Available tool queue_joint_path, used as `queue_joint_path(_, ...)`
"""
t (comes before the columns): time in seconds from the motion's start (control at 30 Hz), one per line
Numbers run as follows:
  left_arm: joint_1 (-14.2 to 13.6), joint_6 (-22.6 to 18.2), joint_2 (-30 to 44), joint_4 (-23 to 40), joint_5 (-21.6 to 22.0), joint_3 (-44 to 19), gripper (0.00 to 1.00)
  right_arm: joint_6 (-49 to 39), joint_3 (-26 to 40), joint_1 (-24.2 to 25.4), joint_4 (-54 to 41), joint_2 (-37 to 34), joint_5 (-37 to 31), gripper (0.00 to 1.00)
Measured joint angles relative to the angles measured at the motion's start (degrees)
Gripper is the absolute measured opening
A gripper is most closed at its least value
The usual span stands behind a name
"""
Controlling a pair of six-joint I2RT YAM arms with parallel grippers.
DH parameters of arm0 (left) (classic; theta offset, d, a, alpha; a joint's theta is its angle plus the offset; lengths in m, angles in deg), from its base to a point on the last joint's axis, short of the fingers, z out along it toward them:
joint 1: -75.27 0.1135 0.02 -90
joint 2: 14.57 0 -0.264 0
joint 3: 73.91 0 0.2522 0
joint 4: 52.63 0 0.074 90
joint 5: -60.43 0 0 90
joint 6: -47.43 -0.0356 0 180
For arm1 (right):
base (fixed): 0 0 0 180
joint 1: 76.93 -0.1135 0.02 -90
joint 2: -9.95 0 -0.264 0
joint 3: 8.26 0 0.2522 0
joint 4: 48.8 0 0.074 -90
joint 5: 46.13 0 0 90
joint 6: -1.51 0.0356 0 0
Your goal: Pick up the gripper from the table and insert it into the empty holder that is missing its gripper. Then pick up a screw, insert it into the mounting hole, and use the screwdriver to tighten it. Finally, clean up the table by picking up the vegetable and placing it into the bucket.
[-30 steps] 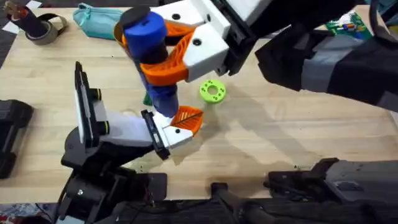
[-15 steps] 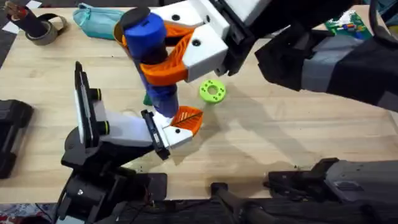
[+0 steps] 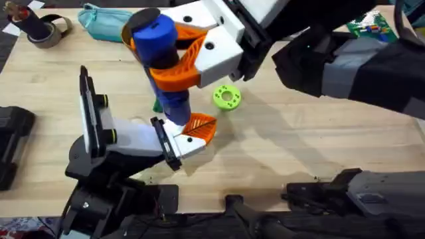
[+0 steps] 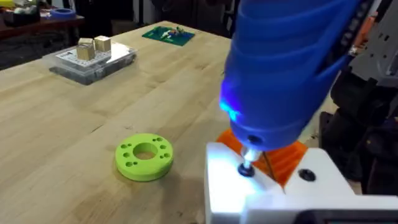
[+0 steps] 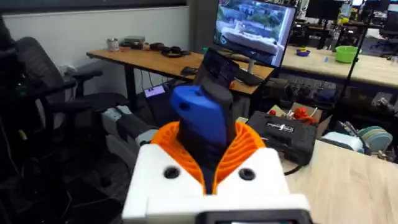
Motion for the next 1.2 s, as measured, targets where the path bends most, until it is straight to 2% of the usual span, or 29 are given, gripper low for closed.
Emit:
queue_joint_path(0.67, 0.0, 0.0, 0.0, 0.0, 0.0, 0.0, 0.018, -0.6, 0.0, 0.0, -1.3, 0.0, 0.0, 0.043)
queue_joint_path(0.97, 0.0, 0.0, 0.0, 0.0, 0.0, 0.0, 0.018, 0.8, 0.1, 0.0, 4.5, 0.0, 0.0, 0.045)
queue_joint_path(1.1, 0.0, 0.0, 0.0, 0.0, 0.0, 0.0, 0.018, 2.7, 4.3, 0.7, 2.6, 0.0, 2.1, 0.045)
queue_joint_path(1.2, 0.0, 0.0, 0.0, 0.0, 0.0, 0.0, 0.018, 3.1, 10.6, 1.5, -3.7, 0.0, 3.6, 0.044)
